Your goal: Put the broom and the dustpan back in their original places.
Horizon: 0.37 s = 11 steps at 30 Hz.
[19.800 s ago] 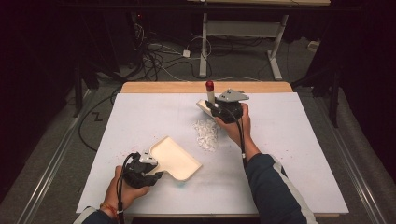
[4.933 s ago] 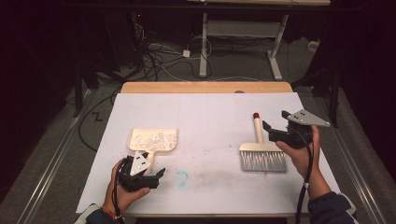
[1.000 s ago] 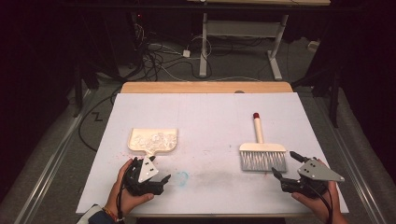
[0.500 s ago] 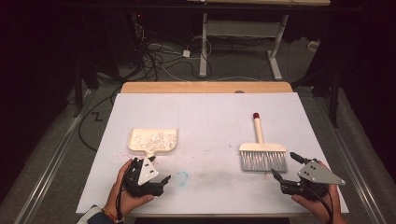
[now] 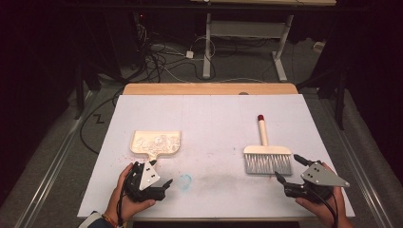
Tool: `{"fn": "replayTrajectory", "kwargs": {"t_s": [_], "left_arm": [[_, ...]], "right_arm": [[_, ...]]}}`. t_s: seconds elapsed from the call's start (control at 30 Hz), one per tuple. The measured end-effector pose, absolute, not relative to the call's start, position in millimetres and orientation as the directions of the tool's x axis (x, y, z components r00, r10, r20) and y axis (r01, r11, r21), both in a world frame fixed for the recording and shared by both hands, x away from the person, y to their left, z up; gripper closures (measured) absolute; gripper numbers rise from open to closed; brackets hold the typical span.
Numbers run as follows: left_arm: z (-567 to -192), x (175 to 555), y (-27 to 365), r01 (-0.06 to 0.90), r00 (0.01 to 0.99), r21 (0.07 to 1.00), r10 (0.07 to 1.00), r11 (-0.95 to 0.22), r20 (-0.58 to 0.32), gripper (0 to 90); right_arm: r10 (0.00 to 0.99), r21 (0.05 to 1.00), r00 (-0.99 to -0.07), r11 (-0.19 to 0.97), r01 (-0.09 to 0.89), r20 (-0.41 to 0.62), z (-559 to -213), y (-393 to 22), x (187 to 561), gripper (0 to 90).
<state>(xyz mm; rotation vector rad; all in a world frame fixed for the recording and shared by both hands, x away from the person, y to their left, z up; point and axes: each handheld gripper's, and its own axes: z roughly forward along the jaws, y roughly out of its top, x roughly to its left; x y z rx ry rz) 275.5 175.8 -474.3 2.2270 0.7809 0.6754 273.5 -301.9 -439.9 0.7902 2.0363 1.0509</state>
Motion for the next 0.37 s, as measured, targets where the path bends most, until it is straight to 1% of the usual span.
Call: {"fn": "replayTrajectory", "kwargs": {"t_s": [0.23, 0.3, 0.37], "left_arm": [[-473.4, 277.0, 170.7, 0.318, 0.692, 0.725, 0.673, -0.611, 0.263, 17.6], [-472.9, 278.0, 169.2, 0.318, 0.69, 0.728, 0.675, -0.608, 0.262, 17.6], [-471.9, 278.3, 168.8, 0.318, 0.686, 0.728, 0.677, -0.608, 0.266, 17.7]], "right_arm": [[0.756, 0.842, -0.569, 0.505, 0.191, -0.324, -441.4, -302.1, 272.2, 19.6], [0.757, 0.832, -0.565, 0.515, 0.206, -0.329, -441.5, -301.6, 272.8, 19.6], [0.747, 0.829, -0.582, 0.519, 0.208, -0.322, -441.6, -300.4, 273.6, 19.6]]}}
